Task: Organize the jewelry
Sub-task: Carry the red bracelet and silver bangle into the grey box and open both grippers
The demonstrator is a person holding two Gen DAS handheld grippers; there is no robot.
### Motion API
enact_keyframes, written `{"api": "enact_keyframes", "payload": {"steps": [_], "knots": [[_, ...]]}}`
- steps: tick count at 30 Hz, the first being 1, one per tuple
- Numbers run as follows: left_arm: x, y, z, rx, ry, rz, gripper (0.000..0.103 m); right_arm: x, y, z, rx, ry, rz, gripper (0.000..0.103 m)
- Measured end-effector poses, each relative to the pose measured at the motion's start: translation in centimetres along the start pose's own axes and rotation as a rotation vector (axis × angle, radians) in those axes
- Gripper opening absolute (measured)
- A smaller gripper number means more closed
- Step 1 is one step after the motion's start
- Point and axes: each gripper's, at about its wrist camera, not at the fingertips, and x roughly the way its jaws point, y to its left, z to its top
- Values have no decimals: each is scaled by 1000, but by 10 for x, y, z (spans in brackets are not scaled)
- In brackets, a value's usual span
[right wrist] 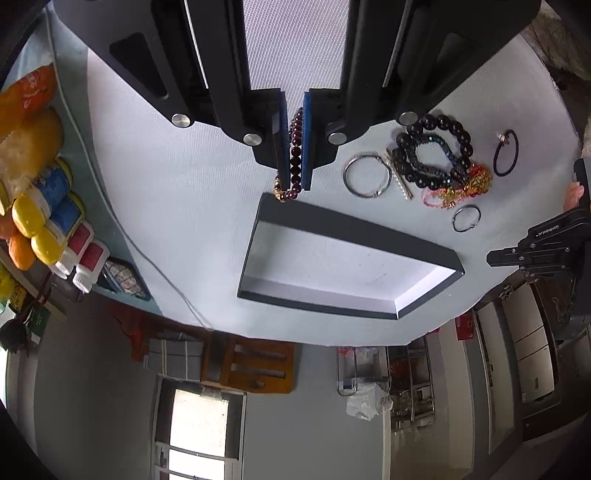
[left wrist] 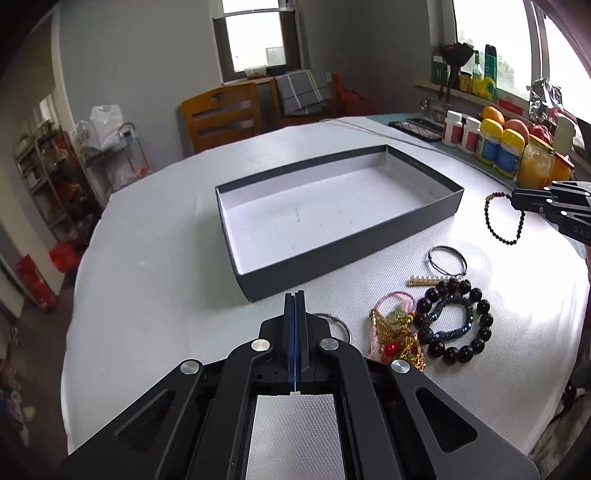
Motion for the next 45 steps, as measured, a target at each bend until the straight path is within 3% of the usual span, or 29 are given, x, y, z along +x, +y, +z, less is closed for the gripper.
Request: {"api": "enact_keyframes", "payload": {"steps": [4,9,10,11,13,15,17,18,24,26,27,34,40,45], "knots": [[-6,3,12,14,-10,2,0,-3,0,22,-9,-42,-10,5],[21,2,2,29,75,-16,2,-7,8,33,-22,-70,12,5],[28,3,-2,21,93,-28,11,-6,10,33,-24,-68,19,5],[35,4,-6,15,108,-34,27,-5,12,32,-25,-64,25,5],[43,3,-12,14,124,-32,43,-2,14,29,-23,-54,35,5],[44,1,-17,12,126,-58,45,-1,15,27,-18,-46,42,5],[42,-4,-21,20,120,-94,63,0,14,25,-15,-40,44,5],[42,-6,-23,29,119,-100,66,0,14,25,-13,-40,46,5],[55,-7,-26,9,147,-104,67,-3,17,22,-15,-38,56,5],[56,-6,-26,2,140,-119,59,-4,17,22,-15,-41,57,5],[56,-7,-26,5,135,-122,50,-4,16,22,-14,-42,57,5],[45,-8,-20,17,112,-114,49,-6,16,28,-21,-48,61,5],[24,-4,21,46,35,-78,49,4,10,48,-10,-53,72,5],[47,8,64,25,36,-39,49,27,6,75,-11,-53,54,5]]}}
